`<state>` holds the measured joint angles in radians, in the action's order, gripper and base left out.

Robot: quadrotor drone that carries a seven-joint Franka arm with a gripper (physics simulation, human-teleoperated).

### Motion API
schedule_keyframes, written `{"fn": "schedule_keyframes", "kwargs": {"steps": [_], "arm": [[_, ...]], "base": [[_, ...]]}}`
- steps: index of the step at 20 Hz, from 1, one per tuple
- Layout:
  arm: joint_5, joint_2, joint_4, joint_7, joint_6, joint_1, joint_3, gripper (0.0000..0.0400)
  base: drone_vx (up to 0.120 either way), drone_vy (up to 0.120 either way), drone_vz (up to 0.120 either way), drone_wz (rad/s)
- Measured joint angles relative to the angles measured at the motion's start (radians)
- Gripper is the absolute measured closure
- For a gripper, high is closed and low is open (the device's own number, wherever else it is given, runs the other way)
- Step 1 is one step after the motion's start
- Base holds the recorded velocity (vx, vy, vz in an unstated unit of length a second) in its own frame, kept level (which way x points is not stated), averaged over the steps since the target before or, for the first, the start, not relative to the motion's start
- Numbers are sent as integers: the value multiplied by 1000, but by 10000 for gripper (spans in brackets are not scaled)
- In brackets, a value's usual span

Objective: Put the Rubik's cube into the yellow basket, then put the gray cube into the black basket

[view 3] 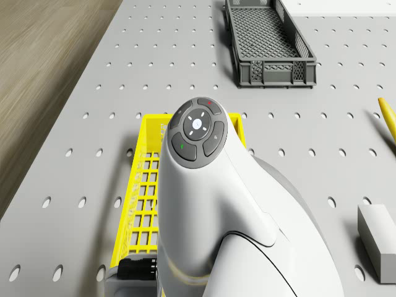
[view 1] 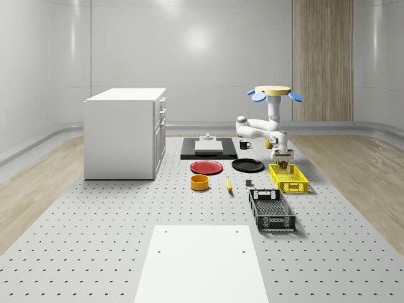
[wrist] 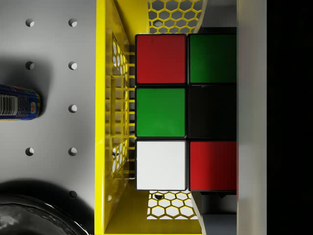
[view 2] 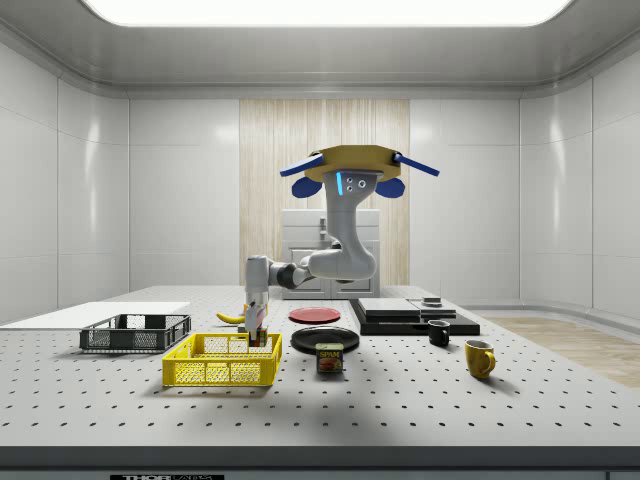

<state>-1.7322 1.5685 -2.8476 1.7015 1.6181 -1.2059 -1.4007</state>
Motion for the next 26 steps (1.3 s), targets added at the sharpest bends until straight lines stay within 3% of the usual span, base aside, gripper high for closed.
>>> {"fn": "schedule_keyframes", "kwargs": {"steps": [16, 17, 26], "arm": [[-183, -2, 48, 3, 69, -33, 195, 75], [-191, -3, 50, 3, 71, -35, 203, 50], [-144, -11, 32, -1, 41, -19, 149, 6]], "base": [[0, 0, 0, 0], [0, 0, 0, 0], [0, 0, 27, 0]]}}
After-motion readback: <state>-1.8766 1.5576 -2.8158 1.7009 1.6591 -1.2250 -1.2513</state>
